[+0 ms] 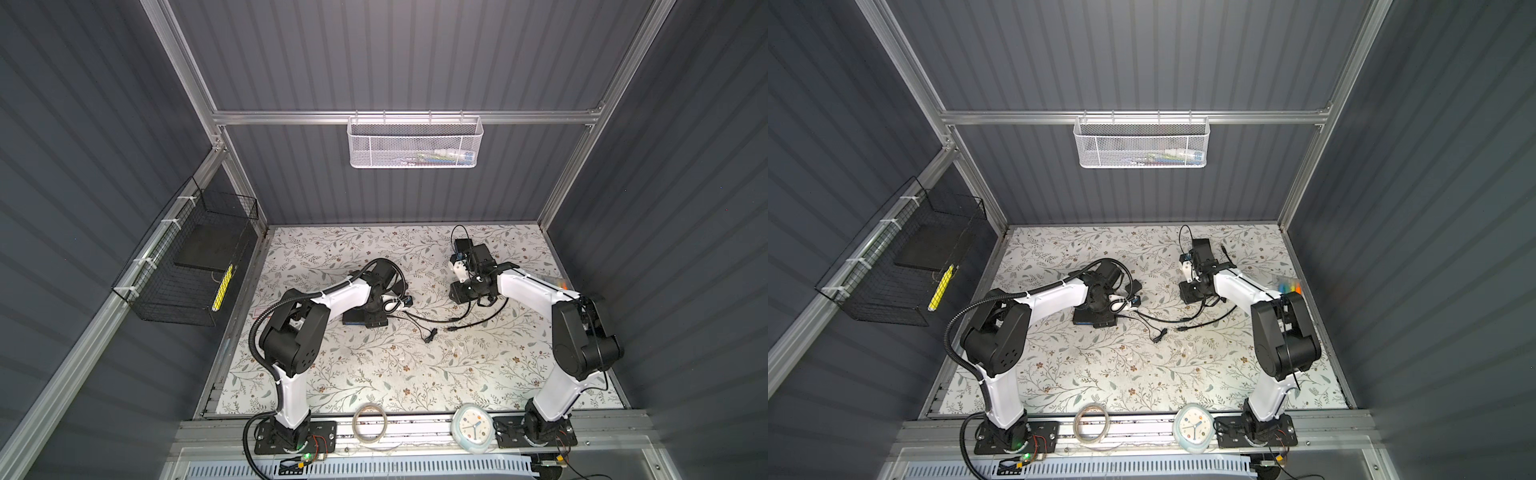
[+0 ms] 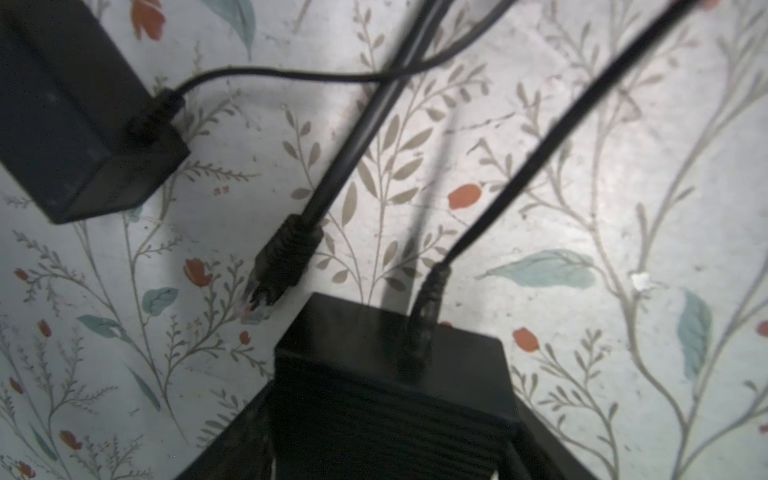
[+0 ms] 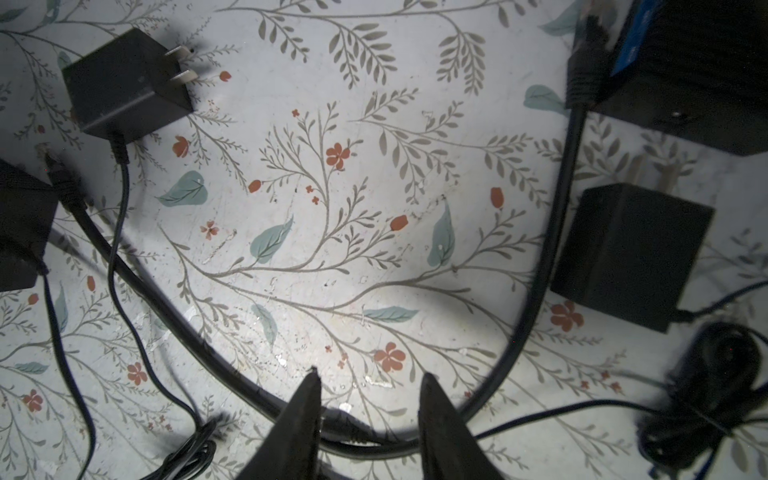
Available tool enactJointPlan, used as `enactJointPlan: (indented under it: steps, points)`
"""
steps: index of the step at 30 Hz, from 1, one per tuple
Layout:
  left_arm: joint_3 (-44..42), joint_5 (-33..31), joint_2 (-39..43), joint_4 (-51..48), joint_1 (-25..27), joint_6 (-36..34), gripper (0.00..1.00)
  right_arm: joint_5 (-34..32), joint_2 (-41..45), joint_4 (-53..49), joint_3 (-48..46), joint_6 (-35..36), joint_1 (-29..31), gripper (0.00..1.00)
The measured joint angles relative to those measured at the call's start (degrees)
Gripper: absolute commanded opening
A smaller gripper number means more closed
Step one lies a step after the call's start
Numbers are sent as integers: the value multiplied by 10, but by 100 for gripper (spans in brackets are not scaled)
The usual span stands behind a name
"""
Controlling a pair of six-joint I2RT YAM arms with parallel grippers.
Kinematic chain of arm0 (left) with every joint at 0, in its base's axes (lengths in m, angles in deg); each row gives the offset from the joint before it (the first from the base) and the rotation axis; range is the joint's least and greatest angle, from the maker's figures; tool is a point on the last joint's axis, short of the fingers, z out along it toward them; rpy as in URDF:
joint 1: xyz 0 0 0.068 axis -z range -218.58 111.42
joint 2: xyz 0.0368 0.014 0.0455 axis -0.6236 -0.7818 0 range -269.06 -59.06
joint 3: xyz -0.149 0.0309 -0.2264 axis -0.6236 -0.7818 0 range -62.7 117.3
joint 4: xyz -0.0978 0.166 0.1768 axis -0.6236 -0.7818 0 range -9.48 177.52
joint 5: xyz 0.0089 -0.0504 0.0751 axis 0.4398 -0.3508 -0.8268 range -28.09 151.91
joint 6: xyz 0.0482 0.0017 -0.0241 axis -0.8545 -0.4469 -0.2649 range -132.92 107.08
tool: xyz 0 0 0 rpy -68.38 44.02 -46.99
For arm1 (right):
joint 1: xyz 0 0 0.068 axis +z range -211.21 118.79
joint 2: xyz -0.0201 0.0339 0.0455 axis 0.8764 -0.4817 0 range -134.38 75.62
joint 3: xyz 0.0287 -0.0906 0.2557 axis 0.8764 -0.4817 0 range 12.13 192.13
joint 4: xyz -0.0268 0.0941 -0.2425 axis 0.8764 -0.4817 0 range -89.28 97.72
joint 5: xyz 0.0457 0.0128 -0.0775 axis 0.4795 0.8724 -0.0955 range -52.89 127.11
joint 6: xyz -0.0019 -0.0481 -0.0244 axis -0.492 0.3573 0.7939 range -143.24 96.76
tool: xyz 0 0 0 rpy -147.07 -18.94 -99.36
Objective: Insert the plug into the switch port
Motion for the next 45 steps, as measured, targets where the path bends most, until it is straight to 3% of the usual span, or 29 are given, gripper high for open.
enactJointPlan:
  steps: [11, 19, 26, 35, 45]
  points:
    - [-76, 46, 73, 63, -69, 69, 73, 11, 0, -4, 2, -2, 8, 39]
    - [-116, 52, 91, 153, -125, 127, 74, 2, -19, -31, 37, 21, 80, 38]
    - [-147, 78, 104, 219, -135, 145, 75, -7, -31, -54, 44, 33, 96, 36]
    - [-173, 100, 192, 243, -137, 190, 78, -7, -77, -58, 86, 61, 153, 31]
    - [-174, 54, 323, 252, -137, 294, 82, -20, -148, -66, 156, 87, 206, 26]
